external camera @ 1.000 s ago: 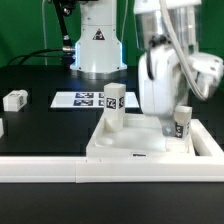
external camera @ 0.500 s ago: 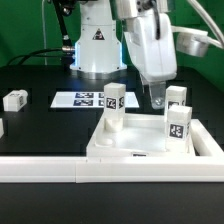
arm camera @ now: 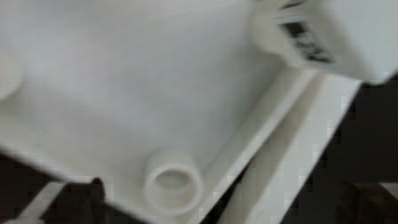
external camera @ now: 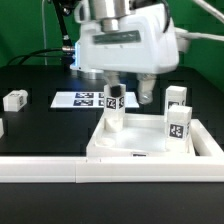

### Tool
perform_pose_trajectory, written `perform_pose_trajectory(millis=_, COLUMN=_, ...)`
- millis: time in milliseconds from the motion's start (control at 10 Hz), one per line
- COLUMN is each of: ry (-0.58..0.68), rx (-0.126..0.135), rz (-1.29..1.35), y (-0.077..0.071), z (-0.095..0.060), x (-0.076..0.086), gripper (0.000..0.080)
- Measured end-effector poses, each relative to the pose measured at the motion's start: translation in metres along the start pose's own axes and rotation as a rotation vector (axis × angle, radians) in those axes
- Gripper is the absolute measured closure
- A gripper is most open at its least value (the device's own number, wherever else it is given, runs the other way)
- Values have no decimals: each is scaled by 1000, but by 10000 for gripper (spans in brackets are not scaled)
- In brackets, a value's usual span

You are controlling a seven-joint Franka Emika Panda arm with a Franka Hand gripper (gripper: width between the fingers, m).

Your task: Assemble square table

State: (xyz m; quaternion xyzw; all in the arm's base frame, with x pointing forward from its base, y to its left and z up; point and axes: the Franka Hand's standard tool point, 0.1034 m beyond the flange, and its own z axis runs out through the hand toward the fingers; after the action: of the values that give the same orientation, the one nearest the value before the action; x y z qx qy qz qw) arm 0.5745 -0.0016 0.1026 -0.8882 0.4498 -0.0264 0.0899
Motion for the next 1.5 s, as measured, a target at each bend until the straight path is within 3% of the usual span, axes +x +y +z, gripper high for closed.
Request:
perform_pose_trajectory(millis=100, ry=5, rx=4, rz=-110, y=27, z=-15, x=16, gripper=150)
perform_pose_trajectory(millis=200, ry=13, rx=6, rz=-176, y=39, z=-30, x=34, gripper=150)
perform_pose_trajectory(millis=300, ry=84, rx=6, rz=-284, y=43, z=-34, x=47, gripper=150)
perform_pose_trajectory(millis=400, ry=148, rx=2, rz=-362, y=33, z=-33, x=42, gripper=150)
perform_pose_trajectory(millis=500, ry=137, rx=-2, rz=-417, y=32, z=-30, x=36, gripper=150)
perform_pose_trajectory(millis=900, ry=150, rx=-8, rz=-453, y=37, z=-29, x=41, gripper=150)
perform_pose_trajectory(millis=1000, ry=166, rx=-26, rz=-496, y=56, z=-24, x=43, gripper=150)
perform_pose_trajectory(millis=1100, ry=141, rx=-48, rz=-605, y=88, z=-21, x=43, gripper=150)
perform_pose_trajectory(millis=1300, ry=115, rx=-105, rz=-806, y=162, z=-29, x=60, gripper=150)
perform_pose_trajectory(millis=1400, ry=87, rx=-129, rz=-888, y=186, z=-32, x=72, gripper=150)
perform_pose_trajectory(millis=1500, ry=61, rx=-149, rz=-944, y=201, z=-32, x=80, gripper=150)
